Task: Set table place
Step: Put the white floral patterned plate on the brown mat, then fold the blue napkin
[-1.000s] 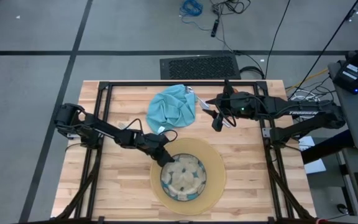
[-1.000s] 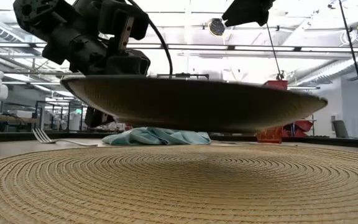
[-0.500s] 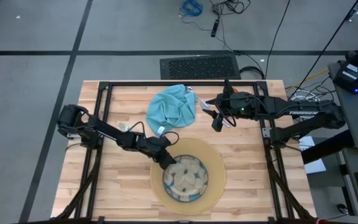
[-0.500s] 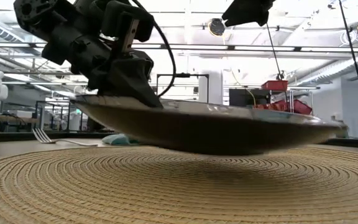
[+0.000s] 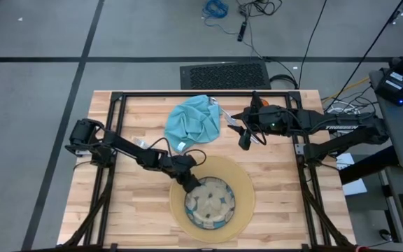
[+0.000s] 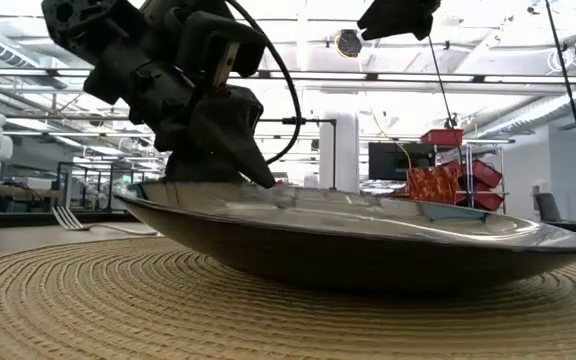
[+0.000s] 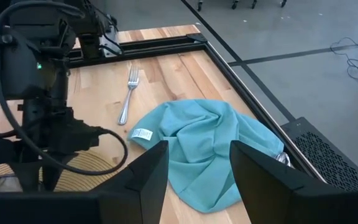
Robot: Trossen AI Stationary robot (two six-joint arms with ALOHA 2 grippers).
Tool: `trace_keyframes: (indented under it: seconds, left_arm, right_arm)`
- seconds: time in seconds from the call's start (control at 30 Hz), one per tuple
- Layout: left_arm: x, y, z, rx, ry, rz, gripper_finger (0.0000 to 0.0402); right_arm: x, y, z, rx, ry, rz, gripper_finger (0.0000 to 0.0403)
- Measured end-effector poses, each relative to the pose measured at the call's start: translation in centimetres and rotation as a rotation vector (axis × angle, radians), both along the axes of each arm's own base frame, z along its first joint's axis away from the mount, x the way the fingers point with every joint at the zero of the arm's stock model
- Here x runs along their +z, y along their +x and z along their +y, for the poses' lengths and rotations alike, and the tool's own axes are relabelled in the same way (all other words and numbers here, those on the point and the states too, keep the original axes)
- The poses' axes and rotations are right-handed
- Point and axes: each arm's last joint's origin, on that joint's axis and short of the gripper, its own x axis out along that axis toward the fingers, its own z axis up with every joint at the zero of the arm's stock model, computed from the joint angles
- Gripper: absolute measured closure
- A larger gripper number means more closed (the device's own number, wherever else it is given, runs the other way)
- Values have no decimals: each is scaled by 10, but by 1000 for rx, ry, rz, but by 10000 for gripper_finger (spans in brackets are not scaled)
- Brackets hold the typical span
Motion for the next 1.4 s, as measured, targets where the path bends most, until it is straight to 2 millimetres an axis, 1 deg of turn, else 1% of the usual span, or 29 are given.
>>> trace_keyframes:
  seconds: [0.23,0.43,0.6,0.93,1.07,1.2,1.3,1.4]
  left_arm:
    - [2,1,5,6,20,-5,292]
    - [6,5,9,2,40,-39,278]
    - [13,11,10,-15,62,-61,276]
    - [12,9,12,-37,90,2,275]
    - [26,5,18,-38,113,-25,275]
    - [44,-4,29,1,186,-25,275]
    - [51,-16,39,57,262,35,275]
    - [52,-31,54,121,377,165,275]
  right_arm:
    - [-1,-1,0,1,1,14,241]
    - [-1,-1,0,0,4,15,241]
    - [-3,-2,0,-6,14,33,241]
    - [-6,-3,0,-13,27,61,241]
    - [-6,-3,0,-12,27,59,241]
    - [-6,-3,1,-10,29,57,241]
    - [-7,-1,1,-15,38,59,241]
    - [-14,4,0,-22,48,84,241]
